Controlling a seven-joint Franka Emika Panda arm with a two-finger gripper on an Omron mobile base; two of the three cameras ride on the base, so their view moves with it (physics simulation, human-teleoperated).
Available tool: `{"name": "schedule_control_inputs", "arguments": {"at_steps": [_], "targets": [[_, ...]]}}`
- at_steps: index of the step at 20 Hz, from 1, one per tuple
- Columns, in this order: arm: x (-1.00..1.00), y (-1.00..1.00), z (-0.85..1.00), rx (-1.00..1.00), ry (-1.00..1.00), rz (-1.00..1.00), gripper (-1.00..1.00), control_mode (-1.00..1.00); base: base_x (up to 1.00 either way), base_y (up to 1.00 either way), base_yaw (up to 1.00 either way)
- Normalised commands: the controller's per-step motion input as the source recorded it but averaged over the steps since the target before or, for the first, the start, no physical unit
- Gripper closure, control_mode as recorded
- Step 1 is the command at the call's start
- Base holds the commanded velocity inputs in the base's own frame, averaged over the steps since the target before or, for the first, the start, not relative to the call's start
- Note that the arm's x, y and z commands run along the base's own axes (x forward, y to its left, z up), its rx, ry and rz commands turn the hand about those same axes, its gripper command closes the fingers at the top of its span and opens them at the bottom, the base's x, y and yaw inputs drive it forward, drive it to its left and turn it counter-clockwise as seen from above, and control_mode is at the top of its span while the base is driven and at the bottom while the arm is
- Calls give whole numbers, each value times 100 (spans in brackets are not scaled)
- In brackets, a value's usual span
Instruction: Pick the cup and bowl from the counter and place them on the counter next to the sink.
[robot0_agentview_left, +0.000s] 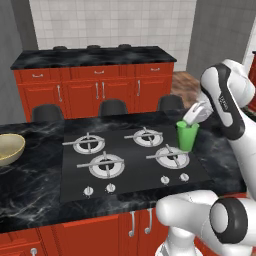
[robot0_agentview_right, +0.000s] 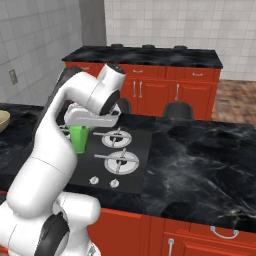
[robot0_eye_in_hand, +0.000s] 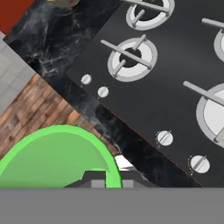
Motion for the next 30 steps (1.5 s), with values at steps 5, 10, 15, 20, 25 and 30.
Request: {"name": "schedule_control_inputs", "arguments": {"at_steps": [5, 10, 15, 20, 25, 30], "targets": [[0, 0, -16, -5, -13, -22, 100, -100, 0, 0, 0], [0, 0, 0, -9, -11, -13, 100, -100, 0, 0, 0], [0, 0, -7, -7, -12, -11, 100, -100, 0, 0, 0], [0, 0, -9, -2, -1, -15, 100, -100, 0, 0, 0], [0, -1, 0, 0, 2, -2, 100, -100, 0, 0, 0], [0, 0, 0, 0, 0, 0, 100, -100, 0, 0, 0]]}}
